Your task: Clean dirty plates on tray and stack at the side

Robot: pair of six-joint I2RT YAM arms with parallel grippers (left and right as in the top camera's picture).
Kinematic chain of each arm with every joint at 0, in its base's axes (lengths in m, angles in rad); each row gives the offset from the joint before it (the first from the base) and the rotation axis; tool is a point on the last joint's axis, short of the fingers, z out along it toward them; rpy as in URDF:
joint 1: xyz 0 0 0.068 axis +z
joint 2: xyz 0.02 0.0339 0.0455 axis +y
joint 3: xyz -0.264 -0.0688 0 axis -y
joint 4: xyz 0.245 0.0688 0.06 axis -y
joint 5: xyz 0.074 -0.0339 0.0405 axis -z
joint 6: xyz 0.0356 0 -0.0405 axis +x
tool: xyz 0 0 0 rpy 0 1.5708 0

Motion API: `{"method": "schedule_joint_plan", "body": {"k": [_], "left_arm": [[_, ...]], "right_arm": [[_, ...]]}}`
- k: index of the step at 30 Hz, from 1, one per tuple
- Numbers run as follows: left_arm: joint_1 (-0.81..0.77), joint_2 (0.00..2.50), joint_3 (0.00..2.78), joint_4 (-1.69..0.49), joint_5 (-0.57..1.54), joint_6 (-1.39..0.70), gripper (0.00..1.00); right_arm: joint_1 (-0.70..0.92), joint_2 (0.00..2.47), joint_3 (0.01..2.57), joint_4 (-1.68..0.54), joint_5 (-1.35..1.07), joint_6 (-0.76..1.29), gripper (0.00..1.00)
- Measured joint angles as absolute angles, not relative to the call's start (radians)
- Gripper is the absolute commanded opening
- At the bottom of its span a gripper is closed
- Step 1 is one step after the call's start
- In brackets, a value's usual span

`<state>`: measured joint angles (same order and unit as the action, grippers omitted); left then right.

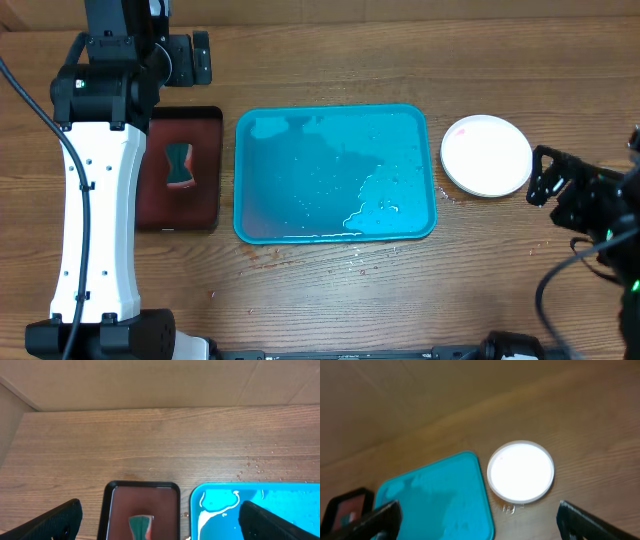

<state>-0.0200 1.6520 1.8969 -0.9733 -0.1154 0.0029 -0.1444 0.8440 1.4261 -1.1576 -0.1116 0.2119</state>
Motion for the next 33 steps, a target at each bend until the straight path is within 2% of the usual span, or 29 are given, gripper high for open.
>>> {"method": "schedule_joint_plan", "body": {"k": [8, 16, 24, 33], "left_arm": [[-0.02, 1.652, 1.896, -0.973, -0.115, 0.003, 1.0], [-0.02, 1.652, 1.896, -0.973, -0.115, 0.003, 1.0], [-0.02, 1.652, 1.895, -0.973, -0.115, 0.003, 1.0], [-0.02, 1.652, 1.895, -0.973, -0.115, 0.003, 1.0]], "right_arm": [[-0.025, 0.501, 0.933, -0.688, 0.008, 0.209, 1.0], [0.021, 0.274, 0.429, -0.251, -0.007, 0.21, 1.0], [0.022, 0.126, 0.171, -0.05, -0.045, 0.209, 1.0], [0.022, 0.014, 0.026, 0.039, -0.065, 0.209, 1.0]]}}
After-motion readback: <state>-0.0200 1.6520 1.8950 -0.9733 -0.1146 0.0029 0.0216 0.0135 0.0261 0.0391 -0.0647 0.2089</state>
